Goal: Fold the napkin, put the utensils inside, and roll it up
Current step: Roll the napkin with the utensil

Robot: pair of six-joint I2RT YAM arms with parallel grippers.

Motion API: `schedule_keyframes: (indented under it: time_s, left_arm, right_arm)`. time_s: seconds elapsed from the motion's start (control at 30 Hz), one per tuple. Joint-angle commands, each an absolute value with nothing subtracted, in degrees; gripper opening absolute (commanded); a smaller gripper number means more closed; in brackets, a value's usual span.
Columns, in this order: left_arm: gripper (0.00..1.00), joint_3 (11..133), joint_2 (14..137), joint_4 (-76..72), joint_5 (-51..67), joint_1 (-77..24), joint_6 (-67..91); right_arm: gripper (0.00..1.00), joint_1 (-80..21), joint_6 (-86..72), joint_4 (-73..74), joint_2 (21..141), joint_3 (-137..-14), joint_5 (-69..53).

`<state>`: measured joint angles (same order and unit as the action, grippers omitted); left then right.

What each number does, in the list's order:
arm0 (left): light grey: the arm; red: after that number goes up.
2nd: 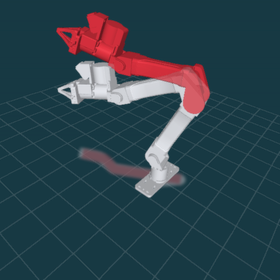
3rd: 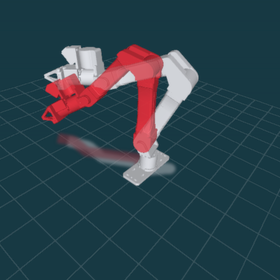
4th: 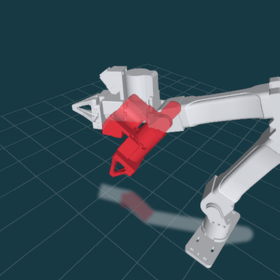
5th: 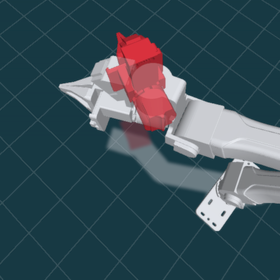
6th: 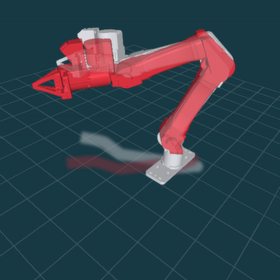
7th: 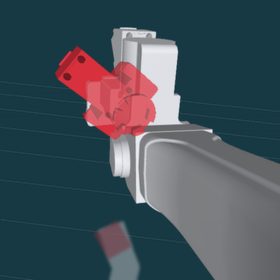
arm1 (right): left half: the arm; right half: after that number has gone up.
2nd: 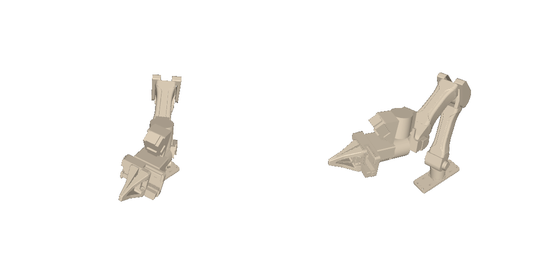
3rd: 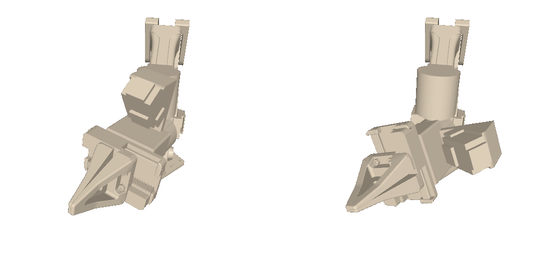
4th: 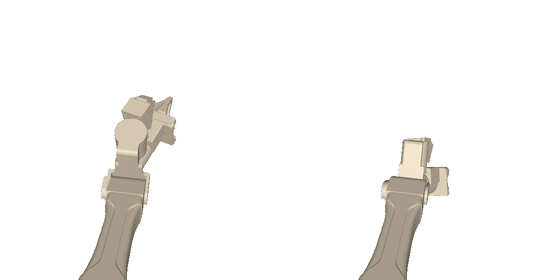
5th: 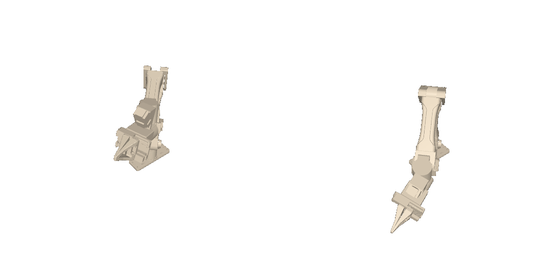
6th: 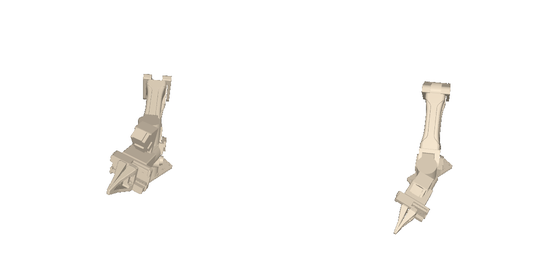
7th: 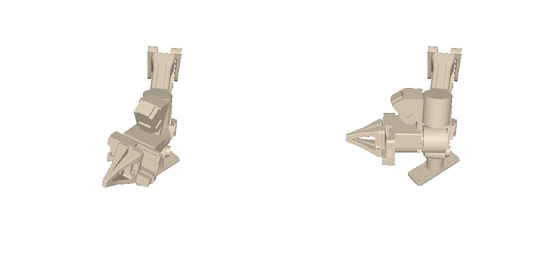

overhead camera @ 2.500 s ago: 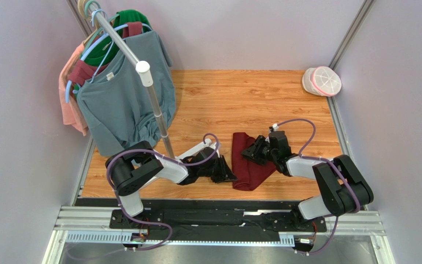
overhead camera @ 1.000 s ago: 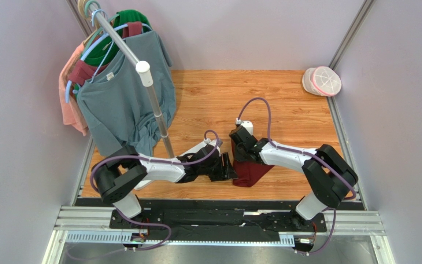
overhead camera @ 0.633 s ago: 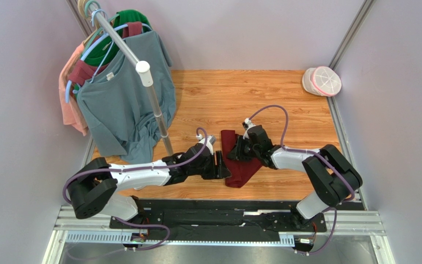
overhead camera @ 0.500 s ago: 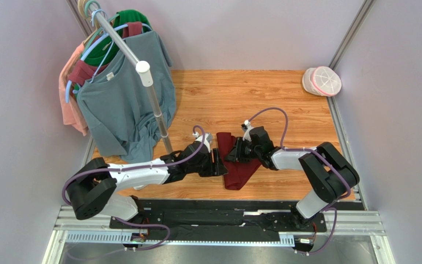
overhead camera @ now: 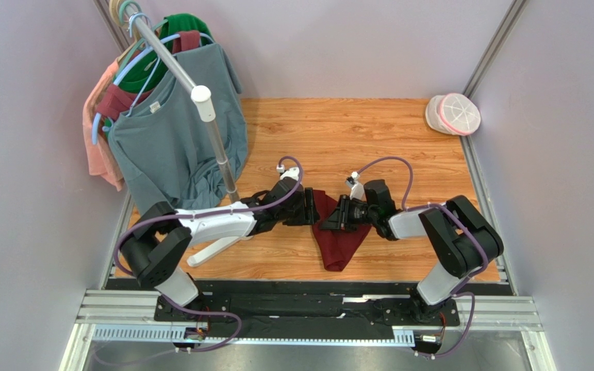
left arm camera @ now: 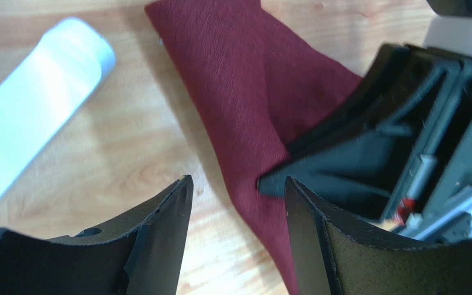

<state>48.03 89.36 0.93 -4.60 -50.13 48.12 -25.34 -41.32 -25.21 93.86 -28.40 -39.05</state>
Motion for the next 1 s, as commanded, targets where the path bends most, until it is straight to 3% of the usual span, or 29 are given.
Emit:
schedule_keyframes:
  time_s: [0.0,0.43,0.53,0.57,0.63,0.67,0.73,0.77,0.83,0.87,0.97]
  left_arm:
    - [0.65,52.9,93.68,2.63,-6.33,-49.57,45.88]
    - [0.57,58.35,101.68,3.51,-8.79,-49.04,46.5]
    - [0.47,59.76,102.92,4.56,-9.05,-49.04,45.45]
    - [0.38,60.46,103.18,4.92,-9.14,-49.04,45.18]
    - [0.31,61.08,103.53,6.58,-9.23,-49.04,44.39]
    - [0.24,61.61,103.62,7.11,-9.23,-49.04,44.04]
    - [0.2,62.05,103.71,8.43,-9.23,-49.04,43.25]
    - [0.17,62.49,103.8,9.05,-8.97,-49.04,42.89]
    - [0.15,63.28,104.23,11.06,-8.35,-49.04,41.93]
    - [0.14,64.67,104.5,12.12,-7.74,-49.04,41.58]
    - [0.1,66.7,105.29,15.29,-5.99,-49.04,40.78]
  right_arm:
    - [0.01,-24.61,-41.4,-28.65,94.66,-28.21,-42.89]
    - [0.0,-23.64,-37.44,-27.25,95.89,-29.0,-46.67]
    - [0.0,-23.64,-35.52,-25.15,95.02,-29.53,-46.41]
    - [0.01,-23.73,-34.99,-23.31,94.66,-30.05,-45.88]
    - [0.03,-23.64,-33.41,-21.28,93.78,-30.58,-45.27]
    - [0.07,-23.56,-32.88,-19.18,92.47,-31.37,-44.65]
    - [0.16,-23.73,-31.21,-15.06,90.62,-32.08,-43.86]
    - [0.29,-23.82,-30.51,-13.12,88.27,-32.6,-42.38]
    - [0.41,-24.17,-28.92,-6.99,85.53,-34.45,-40.35]
    - [0.53,-24.43,-27.09,-4.25,82.12,-35.24,-36.86]
    - [0.58,-28.11,-22.7,7.27,76.57,-39.1,-24.33]
